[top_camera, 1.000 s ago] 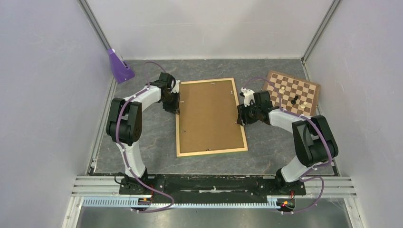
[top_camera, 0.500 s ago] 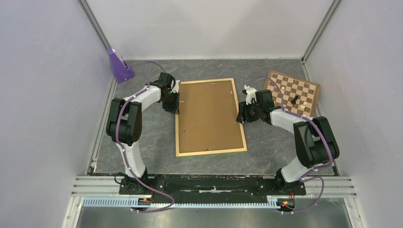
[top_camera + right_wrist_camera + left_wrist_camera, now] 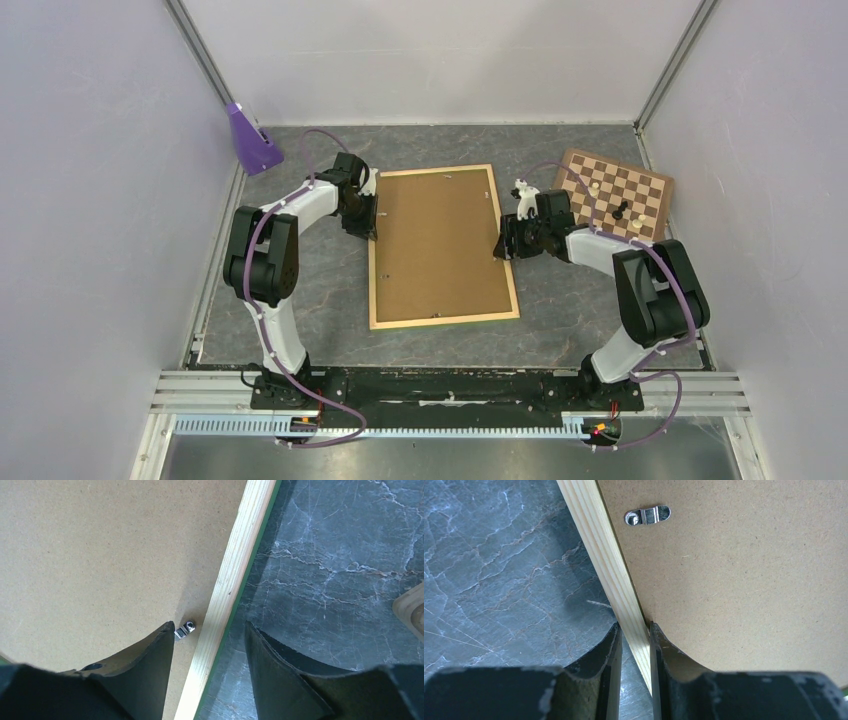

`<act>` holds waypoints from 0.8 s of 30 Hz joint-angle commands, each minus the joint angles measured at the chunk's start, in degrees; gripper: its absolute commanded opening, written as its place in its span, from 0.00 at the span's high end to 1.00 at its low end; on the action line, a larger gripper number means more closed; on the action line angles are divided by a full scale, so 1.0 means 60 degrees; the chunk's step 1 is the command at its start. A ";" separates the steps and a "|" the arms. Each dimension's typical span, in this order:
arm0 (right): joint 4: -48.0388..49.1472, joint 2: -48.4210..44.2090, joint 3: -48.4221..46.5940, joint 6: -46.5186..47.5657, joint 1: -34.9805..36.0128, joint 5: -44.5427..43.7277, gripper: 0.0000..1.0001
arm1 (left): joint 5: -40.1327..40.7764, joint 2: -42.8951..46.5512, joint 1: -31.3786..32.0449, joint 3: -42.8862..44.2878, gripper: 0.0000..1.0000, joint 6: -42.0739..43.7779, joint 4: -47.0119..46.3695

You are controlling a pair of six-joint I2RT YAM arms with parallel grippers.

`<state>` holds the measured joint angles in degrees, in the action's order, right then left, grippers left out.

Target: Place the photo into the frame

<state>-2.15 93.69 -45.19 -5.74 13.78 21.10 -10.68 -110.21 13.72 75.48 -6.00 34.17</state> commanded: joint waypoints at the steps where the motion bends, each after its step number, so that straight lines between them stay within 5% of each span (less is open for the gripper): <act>1: 0.0276 0.0204 -0.0220 -0.0174 0.0102 -0.0057 0.43 | 0.0150 0.0380 -0.0081 0.0122 0.98 0.0707 0.0028; 24: -0.0692 -0.0131 0.0056 0.1524 0.0926 -0.2200 0.50 | 0.0139 0.0424 -0.0088 0.0135 0.98 0.0706 0.0032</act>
<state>-2.39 93.71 -46.06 -0.82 18.85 12.88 -10.68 -110.21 13.61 75.48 -6.00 34.17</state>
